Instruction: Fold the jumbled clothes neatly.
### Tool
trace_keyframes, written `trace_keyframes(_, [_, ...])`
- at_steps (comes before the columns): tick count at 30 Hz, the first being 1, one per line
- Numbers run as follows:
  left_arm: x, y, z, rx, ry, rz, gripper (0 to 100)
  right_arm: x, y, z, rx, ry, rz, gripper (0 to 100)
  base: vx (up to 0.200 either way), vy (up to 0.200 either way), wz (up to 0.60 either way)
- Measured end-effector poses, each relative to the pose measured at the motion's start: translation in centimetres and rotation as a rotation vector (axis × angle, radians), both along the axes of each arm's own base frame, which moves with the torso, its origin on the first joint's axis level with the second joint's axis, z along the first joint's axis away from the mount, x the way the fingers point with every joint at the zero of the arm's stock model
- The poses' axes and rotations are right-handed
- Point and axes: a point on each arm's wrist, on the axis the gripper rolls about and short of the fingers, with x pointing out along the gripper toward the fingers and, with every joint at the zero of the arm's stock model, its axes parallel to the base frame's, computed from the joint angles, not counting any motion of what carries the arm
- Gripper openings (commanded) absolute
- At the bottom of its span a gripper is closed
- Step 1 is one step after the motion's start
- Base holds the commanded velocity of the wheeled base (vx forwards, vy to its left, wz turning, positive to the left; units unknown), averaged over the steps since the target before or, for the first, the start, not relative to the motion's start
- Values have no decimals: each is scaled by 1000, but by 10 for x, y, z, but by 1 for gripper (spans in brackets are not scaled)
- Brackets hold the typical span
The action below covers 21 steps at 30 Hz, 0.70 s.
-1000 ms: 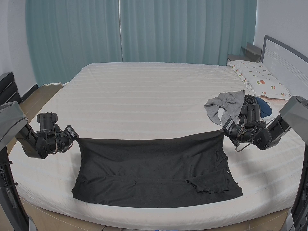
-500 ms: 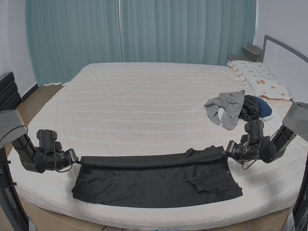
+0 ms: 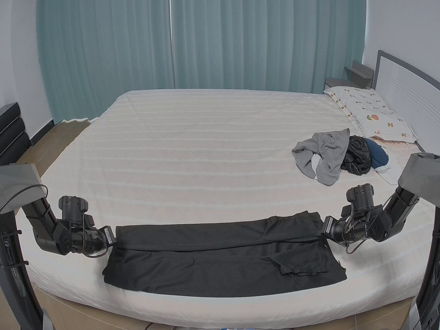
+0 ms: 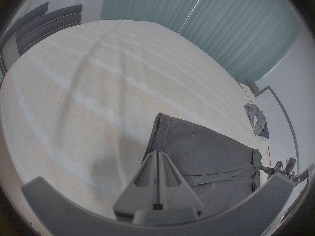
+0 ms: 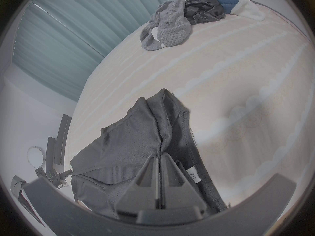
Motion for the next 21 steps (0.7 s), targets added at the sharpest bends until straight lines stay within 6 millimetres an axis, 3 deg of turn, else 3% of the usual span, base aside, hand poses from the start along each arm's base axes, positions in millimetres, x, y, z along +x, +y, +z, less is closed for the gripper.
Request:
trace_keyframes(6, [-2, 0, -1, -2, 10, 0, 100, 1, 0, 1, 9, -1, -5, 100, 0, 0, 0])
trace_keyframes(14, [-1, 2, 9, -23, -22, 23, 100, 7, -10, 21, 62, -58, -33, 100, 0, 0, 0])
trace_keyframes(21, [19, 3, 23, -123, -81, 131, 100, 18, -16, 31, 141, -83, -113, 100, 0, 0, 0])
